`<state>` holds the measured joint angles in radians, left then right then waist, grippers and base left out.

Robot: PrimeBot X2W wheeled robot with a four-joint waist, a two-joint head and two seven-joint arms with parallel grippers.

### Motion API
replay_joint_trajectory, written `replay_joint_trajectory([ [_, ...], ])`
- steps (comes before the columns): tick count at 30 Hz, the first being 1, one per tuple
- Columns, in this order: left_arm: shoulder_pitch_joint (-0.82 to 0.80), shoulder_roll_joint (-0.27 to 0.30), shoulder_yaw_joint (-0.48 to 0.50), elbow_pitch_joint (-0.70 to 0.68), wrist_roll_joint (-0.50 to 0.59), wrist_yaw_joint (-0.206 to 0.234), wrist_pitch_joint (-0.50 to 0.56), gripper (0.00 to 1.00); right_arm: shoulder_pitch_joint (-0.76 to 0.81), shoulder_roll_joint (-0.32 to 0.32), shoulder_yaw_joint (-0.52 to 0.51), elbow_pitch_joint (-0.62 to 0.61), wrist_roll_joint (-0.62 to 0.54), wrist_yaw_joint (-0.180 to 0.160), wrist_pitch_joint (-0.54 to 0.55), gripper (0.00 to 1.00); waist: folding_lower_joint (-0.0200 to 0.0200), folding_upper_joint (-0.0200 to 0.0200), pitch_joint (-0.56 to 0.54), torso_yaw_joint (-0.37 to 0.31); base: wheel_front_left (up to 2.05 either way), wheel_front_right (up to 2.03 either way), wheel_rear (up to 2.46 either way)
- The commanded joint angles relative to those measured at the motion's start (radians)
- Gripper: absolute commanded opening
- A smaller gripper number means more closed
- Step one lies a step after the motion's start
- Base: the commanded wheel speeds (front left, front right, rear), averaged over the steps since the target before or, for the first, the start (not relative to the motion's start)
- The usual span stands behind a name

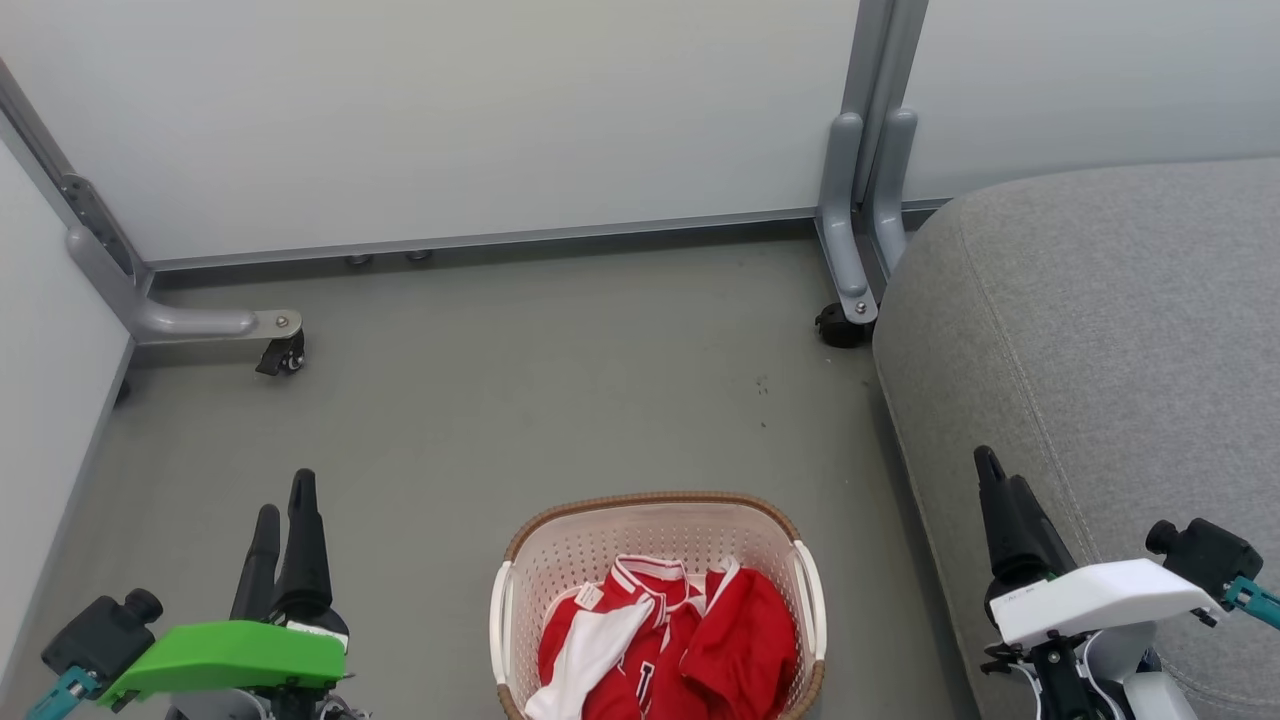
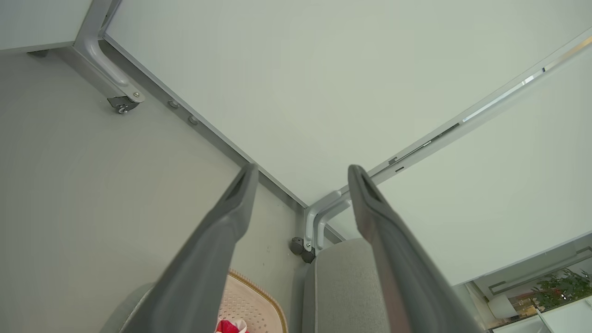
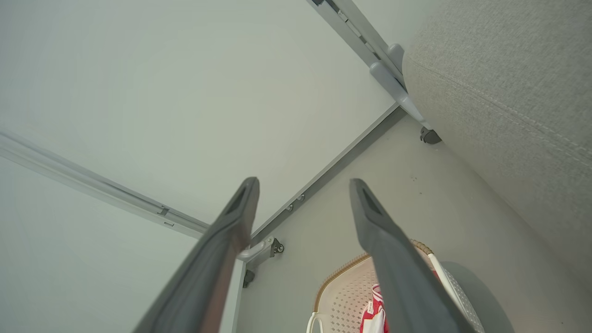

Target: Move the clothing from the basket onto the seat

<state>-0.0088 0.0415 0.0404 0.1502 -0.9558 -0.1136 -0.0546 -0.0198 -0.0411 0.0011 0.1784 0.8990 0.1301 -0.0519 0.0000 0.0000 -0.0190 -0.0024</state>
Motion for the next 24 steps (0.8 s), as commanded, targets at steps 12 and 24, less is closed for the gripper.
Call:
replay_joint_trajectory([
  [12, 0.025, 0.007, -0.032, -0.042, 0.2, 0.006, -0.044, 1.0, 0.023, -0.006, 0.037, -0.035, -0.198, 0.0, -0.047, 1.0, 0.0, 0.0, -0.016, 0.0, 0.0, 0.0, 0.0],
  [24, 0.046, 0.008, -0.068, -0.058, 0.346, 0.004, -0.079, 1.0, 0.041, -0.007, 0.06, -0.045, -0.344, 0.0, -0.081, 1.0, 0.0, 0.0, -0.03, 0.002, 0.0, 0.0, 0.0],
])
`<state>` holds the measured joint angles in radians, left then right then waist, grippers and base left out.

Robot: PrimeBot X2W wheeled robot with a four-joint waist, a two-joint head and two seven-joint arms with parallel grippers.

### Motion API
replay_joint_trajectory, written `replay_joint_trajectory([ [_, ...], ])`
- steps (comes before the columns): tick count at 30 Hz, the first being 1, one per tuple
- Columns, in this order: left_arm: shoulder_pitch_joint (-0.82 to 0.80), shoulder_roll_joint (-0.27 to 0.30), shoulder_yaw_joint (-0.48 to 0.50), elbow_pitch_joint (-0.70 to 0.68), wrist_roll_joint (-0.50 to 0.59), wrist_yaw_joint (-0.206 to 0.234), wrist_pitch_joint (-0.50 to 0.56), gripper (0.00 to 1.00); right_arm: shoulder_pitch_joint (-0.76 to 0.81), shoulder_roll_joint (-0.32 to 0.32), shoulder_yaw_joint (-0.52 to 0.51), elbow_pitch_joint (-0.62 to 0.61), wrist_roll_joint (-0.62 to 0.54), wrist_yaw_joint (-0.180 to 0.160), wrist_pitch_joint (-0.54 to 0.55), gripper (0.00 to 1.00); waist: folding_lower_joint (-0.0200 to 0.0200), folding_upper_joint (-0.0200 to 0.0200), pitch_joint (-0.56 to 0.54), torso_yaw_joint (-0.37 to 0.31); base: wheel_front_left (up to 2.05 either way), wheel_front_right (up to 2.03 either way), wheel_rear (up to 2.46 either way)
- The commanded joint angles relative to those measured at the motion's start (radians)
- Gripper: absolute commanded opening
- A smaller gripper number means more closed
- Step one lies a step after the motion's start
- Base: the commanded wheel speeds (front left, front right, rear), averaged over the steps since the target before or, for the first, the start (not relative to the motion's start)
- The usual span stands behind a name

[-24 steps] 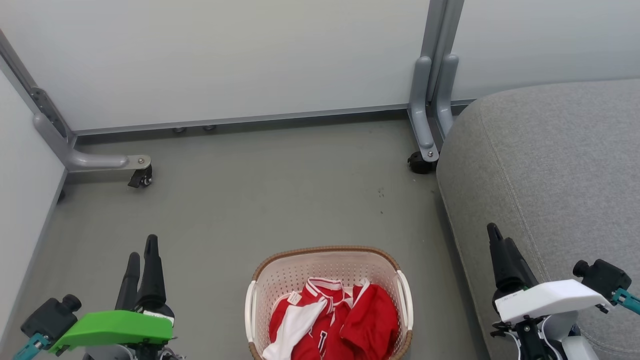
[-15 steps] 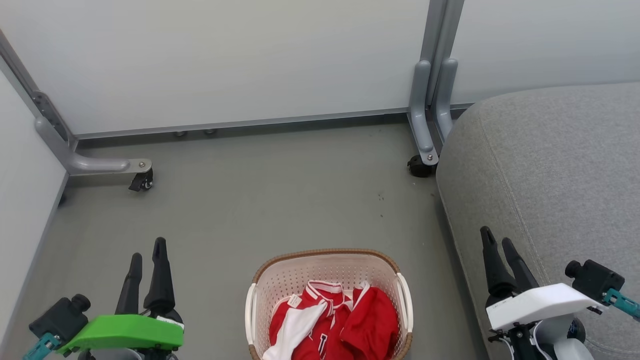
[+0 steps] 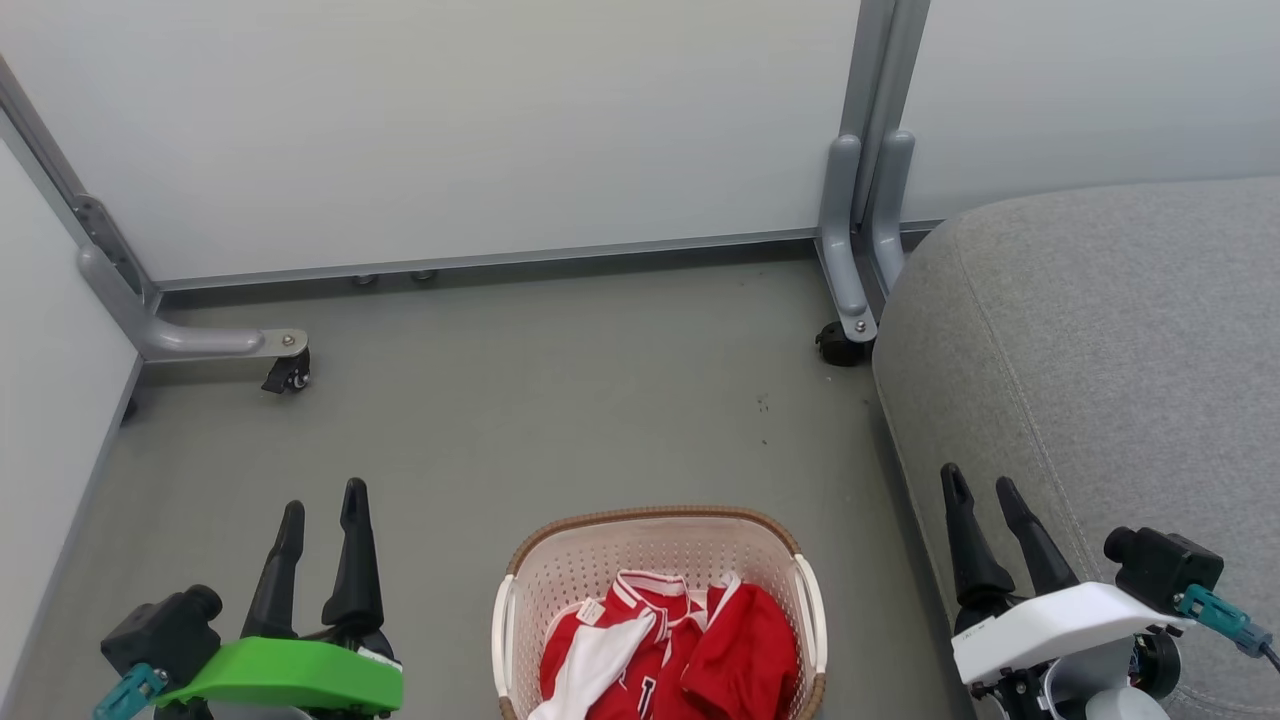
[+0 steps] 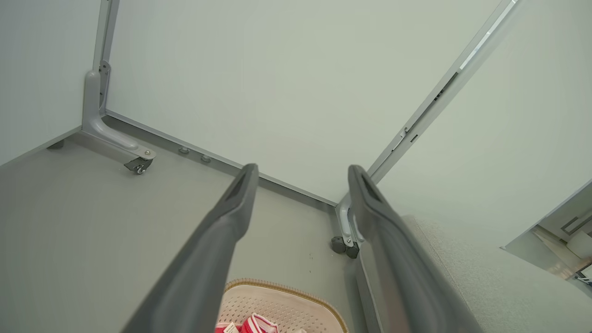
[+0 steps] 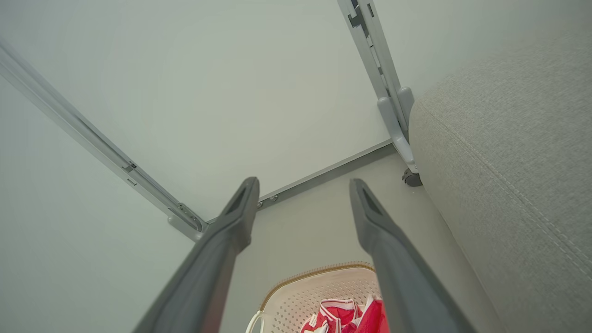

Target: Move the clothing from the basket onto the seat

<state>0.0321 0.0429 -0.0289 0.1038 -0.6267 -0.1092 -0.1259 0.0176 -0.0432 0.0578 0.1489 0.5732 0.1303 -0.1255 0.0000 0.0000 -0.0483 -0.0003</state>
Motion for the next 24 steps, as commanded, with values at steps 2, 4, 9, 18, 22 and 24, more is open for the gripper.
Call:
replay_joint_trajectory([
  [2, 0.009, 0.007, -0.003, -0.014, 0.039, -0.001, -0.012, 1.0, 0.005, -0.005, 0.005, -0.016, -0.04, 0.0, -0.014, 1.0, 0.0, 0.0, -0.002, 0.0, 0.0, 0.0, 0.0],
  [4, 0.012, 0.007, -0.007, -0.017, 0.065, -0.002, -0.02, 1.0, 0.007, -0.006, 0.007, -0.017, -0.066, 0.0, -0.019, 1.0, 0.0, 0.0, -0.003, 0.0, 0.0, 0.0, 0.0],
  [9, 0.019, 0.008, -0.014, -0.017, 0.108, -0.002, -0.032, 1.0, 0.015, -0.006, 0.013, -0.02, -0.121, 0.0, -0.032, 1.0, 0.0, 0.0, -0.007, 0.0, 0.0, 0.0, 0.0],
  [18, 0.035, 0.008, -0.034, -0.015, 0.196, -0.005, -0.054, 1.0, 0.027, -0.007, 0.033, -0.02, -0.208, 0.0, -0.055, 1.0, 0.0, 0.0, -0.017, -0.001, 0.0, 0.0, 0.0],
  [22, 0.038, 0.008, -0.042, -0.012, 0.237, -0.007, -0.063, 1.0, 0.03, -0.007, 0.039, -0.02, -0.247, 0.0, -0.064, 1.0, 0.0, 0.0, -0.022, -0.001, 0.0, 0.0, 0.0],
  [24, 0.041, 0.009, -0.044, -0.009, 0.251, -0.007, -0.067, 1.0, 0.031, -0.007, 0.04, -0.021, -0.264, 0.0, -0.067, 1.0, 0.0, 0.0, -0.024, -0.002, 0.0, 0.0, 0.0],
])
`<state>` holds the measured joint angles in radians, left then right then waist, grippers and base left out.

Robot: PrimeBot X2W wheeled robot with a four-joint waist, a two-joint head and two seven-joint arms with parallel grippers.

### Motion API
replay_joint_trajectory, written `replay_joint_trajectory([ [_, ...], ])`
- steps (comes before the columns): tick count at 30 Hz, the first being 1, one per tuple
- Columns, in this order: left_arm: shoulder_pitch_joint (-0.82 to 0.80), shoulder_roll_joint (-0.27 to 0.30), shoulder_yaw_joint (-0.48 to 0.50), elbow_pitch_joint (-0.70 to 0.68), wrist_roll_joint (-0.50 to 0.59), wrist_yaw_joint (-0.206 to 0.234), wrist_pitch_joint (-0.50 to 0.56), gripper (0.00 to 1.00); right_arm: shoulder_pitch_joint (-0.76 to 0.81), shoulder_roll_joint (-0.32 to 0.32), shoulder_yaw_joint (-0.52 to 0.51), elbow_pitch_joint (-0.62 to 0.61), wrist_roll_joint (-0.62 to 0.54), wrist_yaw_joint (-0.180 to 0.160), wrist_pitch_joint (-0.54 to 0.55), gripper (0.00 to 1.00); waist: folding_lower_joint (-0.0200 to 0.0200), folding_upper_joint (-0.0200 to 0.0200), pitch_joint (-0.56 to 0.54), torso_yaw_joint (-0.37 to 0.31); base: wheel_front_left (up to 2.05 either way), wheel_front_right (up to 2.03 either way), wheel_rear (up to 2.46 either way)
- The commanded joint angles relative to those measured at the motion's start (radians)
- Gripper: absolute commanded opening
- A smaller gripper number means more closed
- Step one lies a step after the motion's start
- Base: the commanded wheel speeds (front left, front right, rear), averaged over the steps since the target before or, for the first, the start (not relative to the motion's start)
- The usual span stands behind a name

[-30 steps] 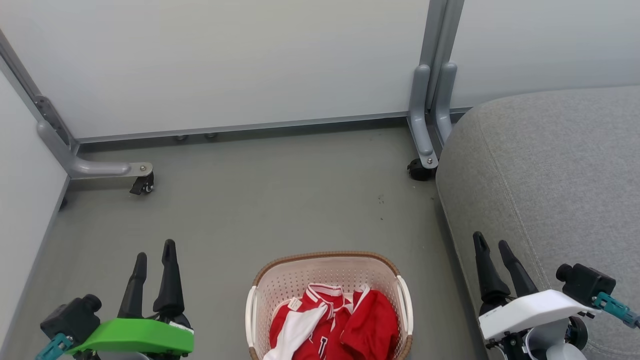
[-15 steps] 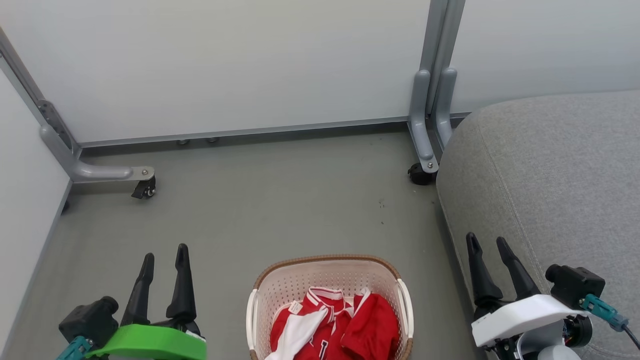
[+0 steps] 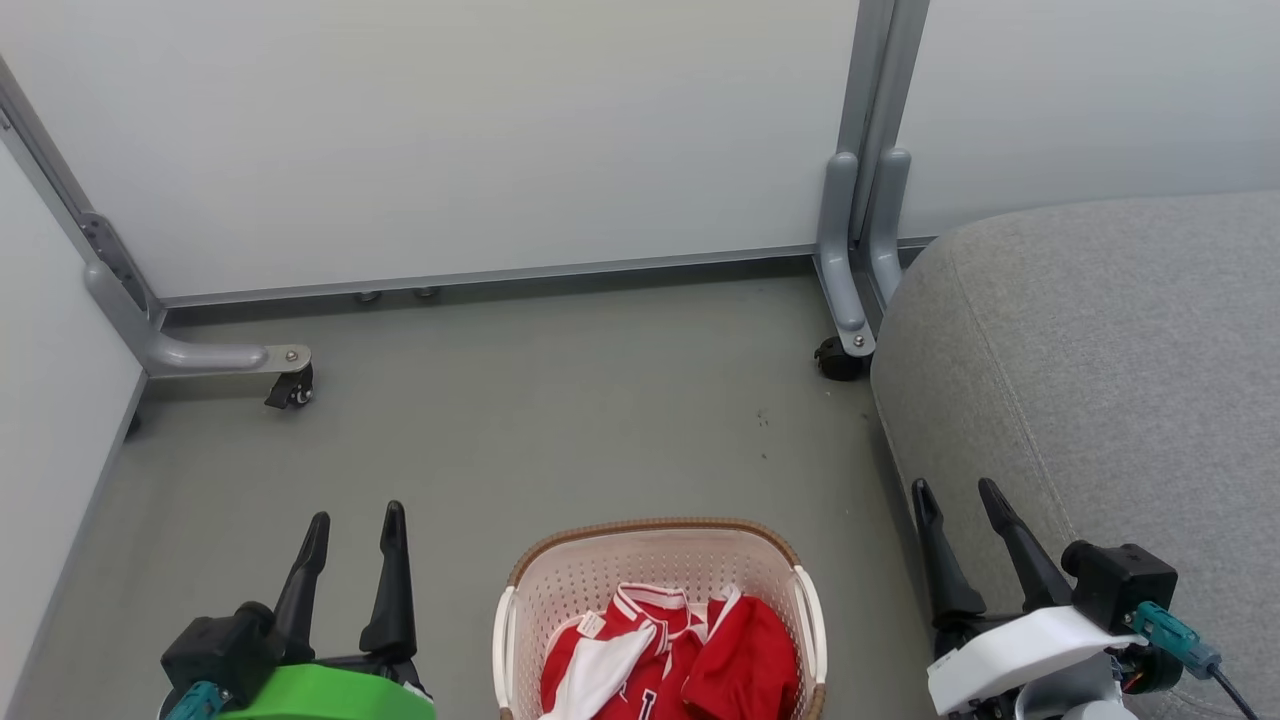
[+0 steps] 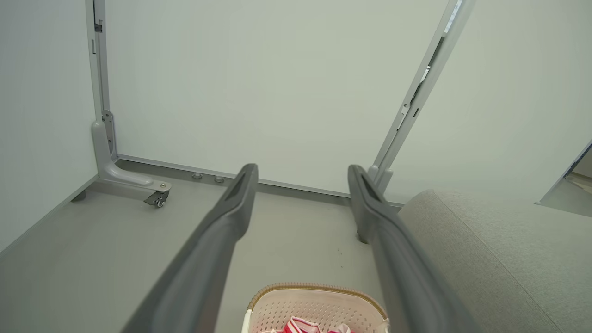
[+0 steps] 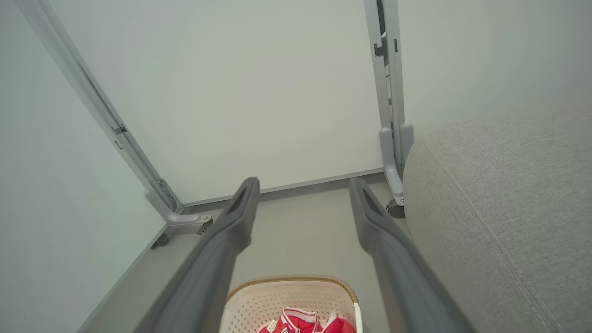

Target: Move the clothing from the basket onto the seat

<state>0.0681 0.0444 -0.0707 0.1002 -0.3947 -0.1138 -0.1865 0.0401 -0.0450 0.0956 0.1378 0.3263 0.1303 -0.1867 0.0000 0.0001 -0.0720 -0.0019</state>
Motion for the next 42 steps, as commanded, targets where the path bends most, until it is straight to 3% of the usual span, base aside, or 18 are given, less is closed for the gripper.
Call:
replay_joint_trajectory([
  [1, 0.006, 0.007, -0.002, -0.003, 0.022, -0.002, -0.01, 1.0, 0.01, -0.006, 0.003, -0.011, -0.027, 0.0, -0.01, 1.0, 0.0, -0.0001, -0.002, 0.0, 0.0, 0.0, 0.0],
  [11, 0.014, 0.008, -0.017, 0.009, 0.096, -0.006, -0.031, 1.0, 0.018, -0.006, 0.012, -0.011, -0.11, 0.0, -0.031, 1.0, 0.0, -0.0001, -0.012, 0.002, 0.0, 0.0, 0.0],
  [42, 0.031, 0.009, -0.05, 0.061, 0.19, -0.018, -0.078, 1.0, 0.051, -0.008, -0.019, 0.003, -0.236, 0.0, -0.079, 1.0, 0.0, -0.0001, -0.029, -0.005, 0.0, 0.0, 0.0],
])
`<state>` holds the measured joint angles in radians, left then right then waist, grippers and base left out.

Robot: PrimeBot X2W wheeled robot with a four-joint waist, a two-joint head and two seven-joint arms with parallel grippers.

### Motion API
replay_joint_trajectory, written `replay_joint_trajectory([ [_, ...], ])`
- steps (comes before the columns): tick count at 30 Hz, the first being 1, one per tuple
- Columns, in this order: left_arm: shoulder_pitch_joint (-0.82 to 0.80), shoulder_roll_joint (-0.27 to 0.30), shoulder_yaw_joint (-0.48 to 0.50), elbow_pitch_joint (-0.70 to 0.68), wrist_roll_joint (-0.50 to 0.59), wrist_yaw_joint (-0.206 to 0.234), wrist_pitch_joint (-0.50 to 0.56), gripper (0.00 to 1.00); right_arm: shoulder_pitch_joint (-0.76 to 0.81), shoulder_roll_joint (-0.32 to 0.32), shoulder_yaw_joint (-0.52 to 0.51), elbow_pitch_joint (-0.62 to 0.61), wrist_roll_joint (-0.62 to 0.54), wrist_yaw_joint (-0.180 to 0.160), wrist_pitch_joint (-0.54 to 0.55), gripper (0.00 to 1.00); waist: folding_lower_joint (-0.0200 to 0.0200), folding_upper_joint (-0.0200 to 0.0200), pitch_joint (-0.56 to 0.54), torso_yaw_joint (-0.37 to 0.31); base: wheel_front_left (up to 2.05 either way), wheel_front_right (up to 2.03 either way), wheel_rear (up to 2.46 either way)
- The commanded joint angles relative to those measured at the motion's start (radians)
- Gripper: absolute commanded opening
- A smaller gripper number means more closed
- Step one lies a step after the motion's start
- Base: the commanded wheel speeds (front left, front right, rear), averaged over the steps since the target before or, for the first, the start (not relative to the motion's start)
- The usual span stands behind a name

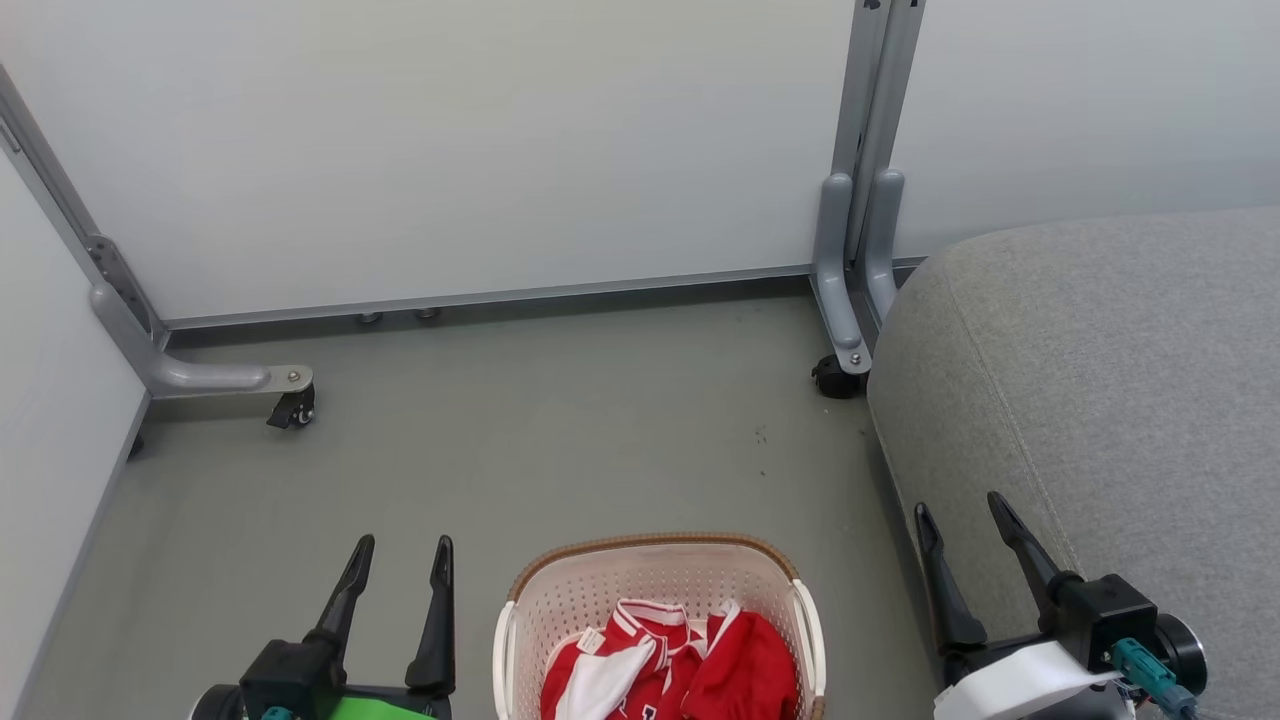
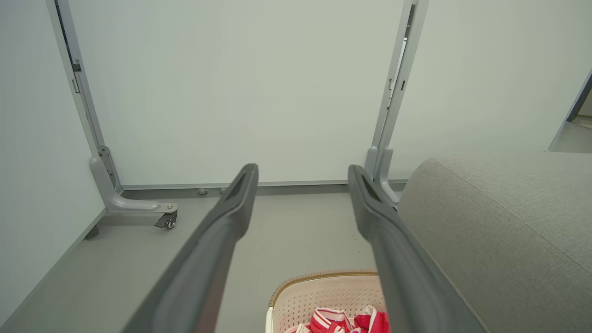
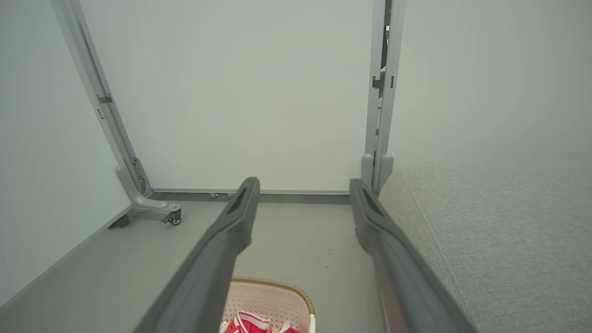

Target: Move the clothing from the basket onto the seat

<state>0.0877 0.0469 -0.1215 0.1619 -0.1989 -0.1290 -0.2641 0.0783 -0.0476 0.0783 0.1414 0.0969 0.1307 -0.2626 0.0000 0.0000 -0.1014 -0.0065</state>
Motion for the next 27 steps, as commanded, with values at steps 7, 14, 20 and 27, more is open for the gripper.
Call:
replay_joint_trajectory([
  [7, 0.011, 0.006, -0.005, 0.005, -0.01, -0.003, -0.001, 1.0, 0.012, -0.005, 0.001, 0.002, -0.006, 0.0, -0.004, 1.0, 0.0, 0.0, 0.0, 0.001, 0.0, 0.0, 0.0],
  [14, 0.01, 0.006, -0.012, 0.01, -0.015, -0.003, -0.001, 1.0, 0.011, -0.005, 0.004, 0.003, -0.01, 0.0, -0.004, 1.0, 0.0, 0.0, 0.0, 0.003, 0.0, 0.0, 0.0],
  [20, 0.009, 0.006, -0.016, 0.018, -0.014, -0.003, -0.001, 1.0, 0.01, -0.005, 0.004, 0.002, -0.012, 0.0, -0.004, 1.0, 0.0, 0.0, 0.0, 0.003, 0.0, 0.0, 0.0],
  [27, 0.01, 0.006, -0.019, 0.02, -0.012, -0.003, -0.001, 1.0, 0.012, -0.005, 0.005, 0.002, -0.008, 0.0, -0.004, 1.0, 0.0, 0.0, -0.001, 0.003, 0.0, 0.0, 0.0],
])
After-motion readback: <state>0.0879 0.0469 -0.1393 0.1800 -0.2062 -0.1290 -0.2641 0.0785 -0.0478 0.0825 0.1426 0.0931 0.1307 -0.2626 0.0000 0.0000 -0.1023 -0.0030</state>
